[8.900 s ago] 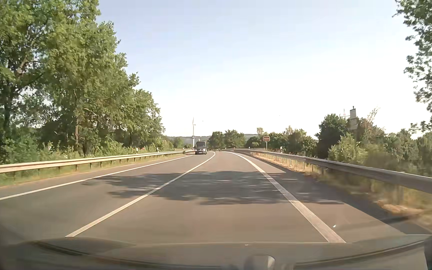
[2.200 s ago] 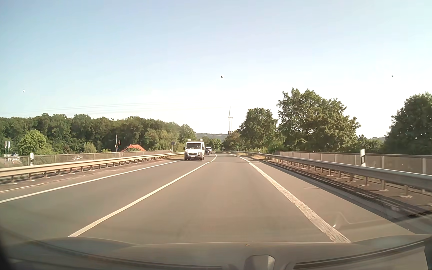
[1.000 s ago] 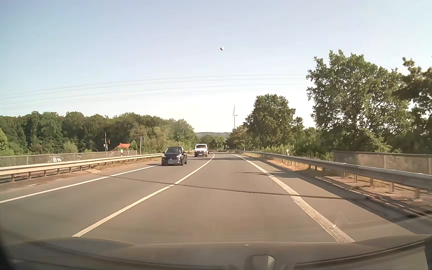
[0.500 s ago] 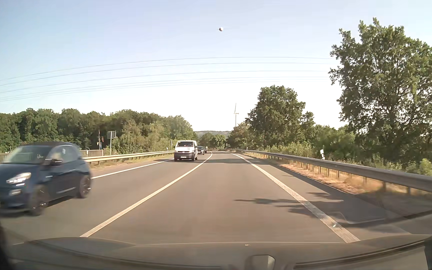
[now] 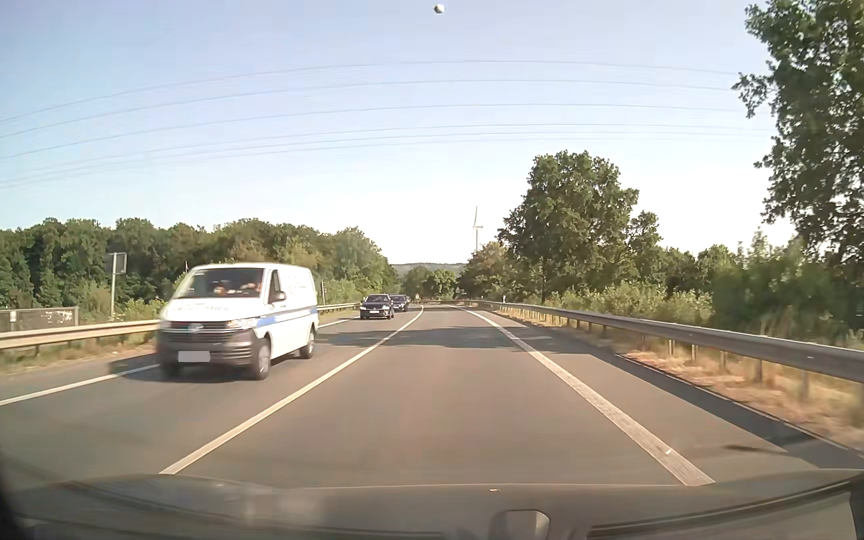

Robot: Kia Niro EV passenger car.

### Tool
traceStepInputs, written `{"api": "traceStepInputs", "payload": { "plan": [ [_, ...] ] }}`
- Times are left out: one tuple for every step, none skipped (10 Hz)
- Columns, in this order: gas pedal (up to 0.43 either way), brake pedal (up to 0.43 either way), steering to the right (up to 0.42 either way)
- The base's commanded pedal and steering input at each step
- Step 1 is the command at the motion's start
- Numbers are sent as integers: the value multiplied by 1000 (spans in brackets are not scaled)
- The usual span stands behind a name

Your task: Follow the waypoints while adhering to traffic rules and regulations

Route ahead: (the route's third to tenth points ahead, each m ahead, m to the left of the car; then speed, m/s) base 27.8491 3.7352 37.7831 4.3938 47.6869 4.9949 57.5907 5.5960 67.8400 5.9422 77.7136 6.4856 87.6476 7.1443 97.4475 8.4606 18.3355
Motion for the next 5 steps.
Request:
{"api": "traceStepInputs", "payload": {
  "plan": [
    [228, 6, -12],
    [228, 6, -11],
    [228, 6, -9],
    [228, 6, -9],
    [228, 6, -8]
  ]
}}
